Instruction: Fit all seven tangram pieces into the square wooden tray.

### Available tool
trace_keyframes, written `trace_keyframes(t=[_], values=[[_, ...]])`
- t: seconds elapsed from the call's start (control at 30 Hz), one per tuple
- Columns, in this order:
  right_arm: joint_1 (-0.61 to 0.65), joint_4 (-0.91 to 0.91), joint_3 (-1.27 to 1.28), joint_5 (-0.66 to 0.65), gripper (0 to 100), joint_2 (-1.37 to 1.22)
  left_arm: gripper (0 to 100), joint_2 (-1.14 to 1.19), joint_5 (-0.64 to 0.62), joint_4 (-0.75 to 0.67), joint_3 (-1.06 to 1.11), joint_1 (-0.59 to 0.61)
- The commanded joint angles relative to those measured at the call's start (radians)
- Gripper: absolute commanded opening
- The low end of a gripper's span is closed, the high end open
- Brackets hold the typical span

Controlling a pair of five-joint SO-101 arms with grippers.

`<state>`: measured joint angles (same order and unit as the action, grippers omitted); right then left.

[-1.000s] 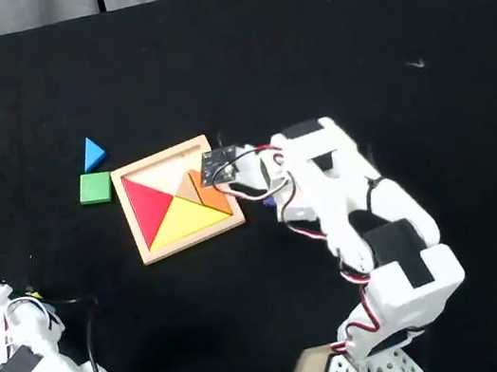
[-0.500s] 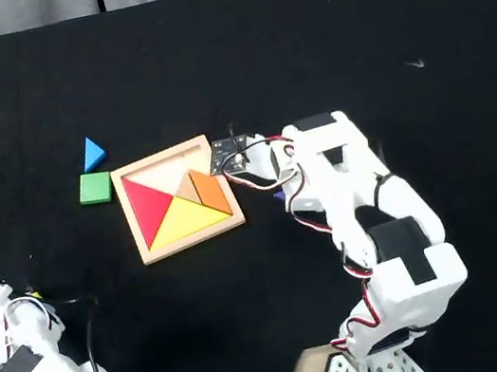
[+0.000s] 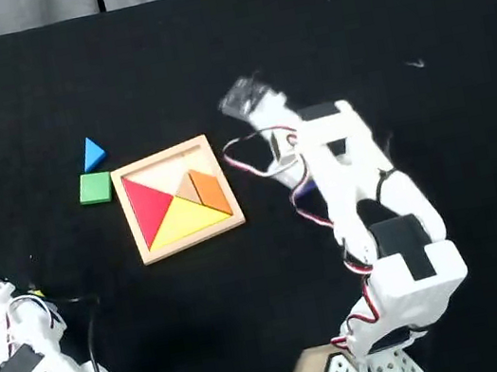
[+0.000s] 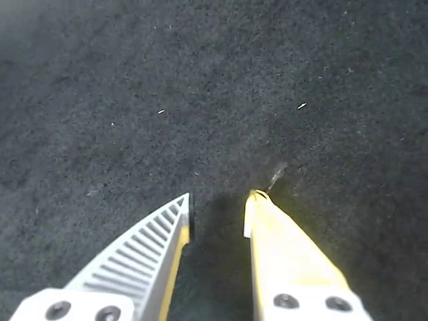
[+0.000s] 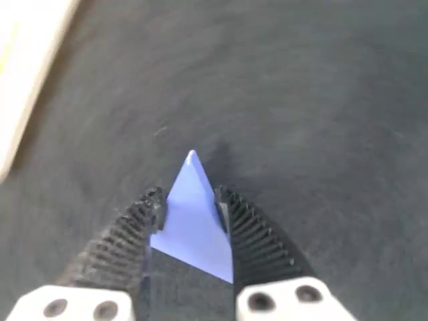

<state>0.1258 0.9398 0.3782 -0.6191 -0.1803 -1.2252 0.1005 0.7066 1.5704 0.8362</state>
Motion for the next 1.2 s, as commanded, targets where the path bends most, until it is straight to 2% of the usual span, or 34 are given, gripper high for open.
trace_keyframes(t=[0.0,0.13,0.3,0.37,0.53,0.77,0.93,1.17], values=[[-0.025,0.035,-0.133,0.247,1.1,0.007,15,-0.012,0.005,-0.021,-0.002,-0.015],[-0.023,0.138,-0.177,0.330,4.4,0.007,15,-0.012,0.005,-0.021,-0.002,-0.015],[-0.025,0.196,-0.168,0.361,22.9,0.004,15,-0.012,0.005,-0.021,-0.002,-0.015],[-0.026,0.198,-0.168,0.348,23.1,0.007,15,-0.012,0.005,-0.021,-0.002,-0.015],[-0.018,0.232,-0.142,0.199,23.0,0.087,15,-0.012,0.006,-0.021,-0.001,-0.015],[0.064,0.130,0.105,0.018,23.3,0.191,15,-0.012,0.006,-0.021,-0.001,-0.015],[0.104,0.075,0.151,0.003,23.3,0.191,15,-0.012,0.006,-0.020,-0.001,-0.015],[0.074,0.021,0.150,0.000,23.4,0.128,15,-0.012,0.006,-0.020,-0.001,-0.015]])
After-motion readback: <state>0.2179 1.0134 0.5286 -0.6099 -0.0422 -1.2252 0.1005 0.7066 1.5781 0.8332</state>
